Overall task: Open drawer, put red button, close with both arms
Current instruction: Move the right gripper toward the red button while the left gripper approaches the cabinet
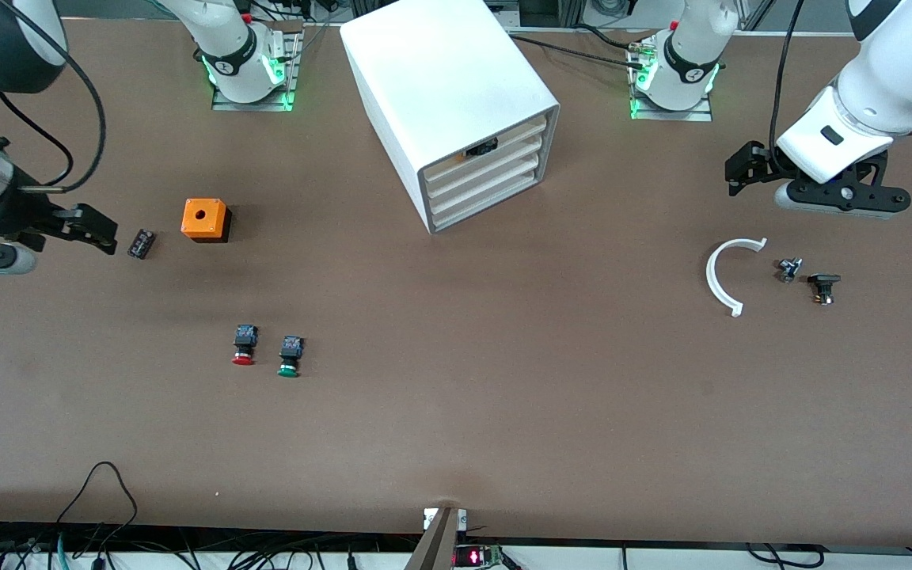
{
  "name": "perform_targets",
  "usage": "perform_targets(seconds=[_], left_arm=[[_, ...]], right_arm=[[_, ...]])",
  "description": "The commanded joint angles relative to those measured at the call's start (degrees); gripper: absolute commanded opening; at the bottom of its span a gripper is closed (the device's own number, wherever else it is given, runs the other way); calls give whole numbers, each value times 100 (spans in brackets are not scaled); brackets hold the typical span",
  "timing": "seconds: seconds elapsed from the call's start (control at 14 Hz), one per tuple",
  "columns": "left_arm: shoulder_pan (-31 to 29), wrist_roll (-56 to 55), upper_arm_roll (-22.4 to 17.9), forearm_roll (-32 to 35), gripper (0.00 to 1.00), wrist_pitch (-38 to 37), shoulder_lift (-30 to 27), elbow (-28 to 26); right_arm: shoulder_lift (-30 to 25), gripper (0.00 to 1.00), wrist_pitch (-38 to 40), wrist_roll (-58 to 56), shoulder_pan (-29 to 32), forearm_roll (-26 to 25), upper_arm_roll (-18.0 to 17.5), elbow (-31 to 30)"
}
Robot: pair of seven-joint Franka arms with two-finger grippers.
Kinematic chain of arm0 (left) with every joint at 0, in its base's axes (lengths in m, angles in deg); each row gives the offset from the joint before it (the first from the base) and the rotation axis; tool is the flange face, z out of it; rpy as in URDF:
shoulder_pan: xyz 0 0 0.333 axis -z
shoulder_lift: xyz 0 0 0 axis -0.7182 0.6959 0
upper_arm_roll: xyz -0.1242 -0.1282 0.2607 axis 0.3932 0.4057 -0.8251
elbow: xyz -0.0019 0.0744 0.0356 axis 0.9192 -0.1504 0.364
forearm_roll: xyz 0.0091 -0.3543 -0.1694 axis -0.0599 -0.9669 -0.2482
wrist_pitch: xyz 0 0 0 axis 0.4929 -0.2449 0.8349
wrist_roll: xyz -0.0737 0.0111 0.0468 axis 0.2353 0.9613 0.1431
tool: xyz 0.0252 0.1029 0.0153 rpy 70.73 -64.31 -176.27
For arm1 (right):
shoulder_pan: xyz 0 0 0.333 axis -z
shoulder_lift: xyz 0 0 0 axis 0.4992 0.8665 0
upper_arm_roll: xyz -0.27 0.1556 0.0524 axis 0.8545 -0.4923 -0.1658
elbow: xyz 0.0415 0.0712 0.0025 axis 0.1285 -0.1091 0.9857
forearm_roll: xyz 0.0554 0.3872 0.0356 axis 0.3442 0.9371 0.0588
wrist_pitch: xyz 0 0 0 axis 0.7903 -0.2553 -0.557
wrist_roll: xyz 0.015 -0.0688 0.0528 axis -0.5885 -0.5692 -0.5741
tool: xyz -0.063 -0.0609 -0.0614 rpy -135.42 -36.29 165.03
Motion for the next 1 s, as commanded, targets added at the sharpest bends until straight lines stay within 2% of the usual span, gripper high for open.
perform_targets(seconds=[0.0,0.14,0.36,0.5,0.71,0.79,0.93], left_arm=[[13,22,50,-135,100,-134,94,185],[22,39,234,-240,100,-151,216,176],[-31,39,322,-1108,100,-143,602,176],[-75,39,314,-2125,100,-160,936,168],[48,231,349,-3110,100,-90,1568,176],[66,616,436,-3637,100,-64,1849,176],[75,1407,550,-4246,100,173,2333,115]], right_arm=[[223,100,50,124,-99,-131,-17,-161],[513,100,-150,142,-99,-44,-17,-126],[943,100,-878,142,-143,255,-17,-152],[1268,100,-1301,142,-143,387,-17,-161],[1699,100,-1925,142,-170,440,-17,-222],[1796,100,-2127,142,-170,440,-17,-284],[2033,100,-2505,142,-179,440,-17,-389]])
